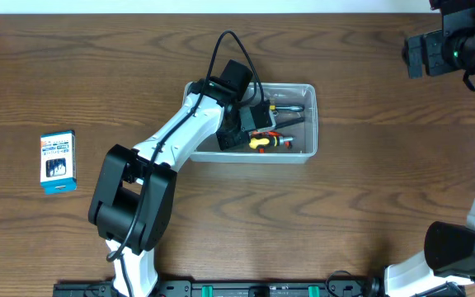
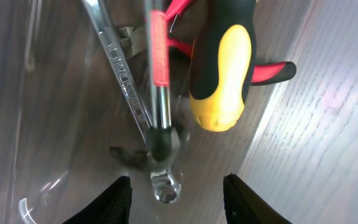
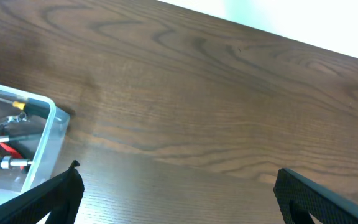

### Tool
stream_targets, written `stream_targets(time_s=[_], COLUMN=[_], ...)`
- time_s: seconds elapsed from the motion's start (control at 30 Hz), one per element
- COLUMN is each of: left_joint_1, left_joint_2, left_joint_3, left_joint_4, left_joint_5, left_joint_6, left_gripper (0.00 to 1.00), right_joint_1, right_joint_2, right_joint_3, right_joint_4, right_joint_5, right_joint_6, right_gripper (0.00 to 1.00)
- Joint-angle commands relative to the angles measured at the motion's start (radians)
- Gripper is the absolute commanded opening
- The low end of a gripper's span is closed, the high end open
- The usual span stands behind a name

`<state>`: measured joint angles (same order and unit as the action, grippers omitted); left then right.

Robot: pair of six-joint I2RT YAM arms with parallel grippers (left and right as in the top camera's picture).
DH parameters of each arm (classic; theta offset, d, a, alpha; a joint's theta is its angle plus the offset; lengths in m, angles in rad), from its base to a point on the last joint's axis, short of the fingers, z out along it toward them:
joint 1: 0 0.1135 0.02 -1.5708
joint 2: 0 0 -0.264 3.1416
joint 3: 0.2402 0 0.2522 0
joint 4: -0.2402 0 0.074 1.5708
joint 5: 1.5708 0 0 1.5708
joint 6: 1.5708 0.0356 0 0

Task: Pack container
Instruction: 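Release the tool and move the left gripper to the blue box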

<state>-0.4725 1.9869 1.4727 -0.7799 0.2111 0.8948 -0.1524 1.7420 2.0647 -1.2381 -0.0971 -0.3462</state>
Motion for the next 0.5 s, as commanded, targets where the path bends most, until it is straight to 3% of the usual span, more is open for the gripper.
stream_targets(time_s=[0.0,0.23,0.37,0.47], left_joint_1=[0.001,0.015,0.089,0.211], left_joint_2=[-0.021,-0.198,-0.344,-0.460], left_joint_3=[0.016,0.042,0.066,0.066], left_joint_4=[-0.004,-0.016,-0.050,-0.067], left_joint_5=[-0.005,-0.215,-0.319,-0.336], left_joint_6=[0.005,-0.132,-0.237,-0.288], left_gripper=[0.44,0.50,0.74,0.86], right_joint_1=[0.002,0.002,0.002,0.002], right_joint_2=[0.006,0.006,0.006,0.006], right_joint_3=[-0.006,-0.006,-0.006,-0.006], right_joint_4=[-0.001,-0.001,-0.001,-0.001], right_joint_5=[0.003,0.003,0.003,0.003], right_joint_6=[0.017,0.017,0.017,0.017], right_gripper=[0.99,0.99,0.99,0.99])
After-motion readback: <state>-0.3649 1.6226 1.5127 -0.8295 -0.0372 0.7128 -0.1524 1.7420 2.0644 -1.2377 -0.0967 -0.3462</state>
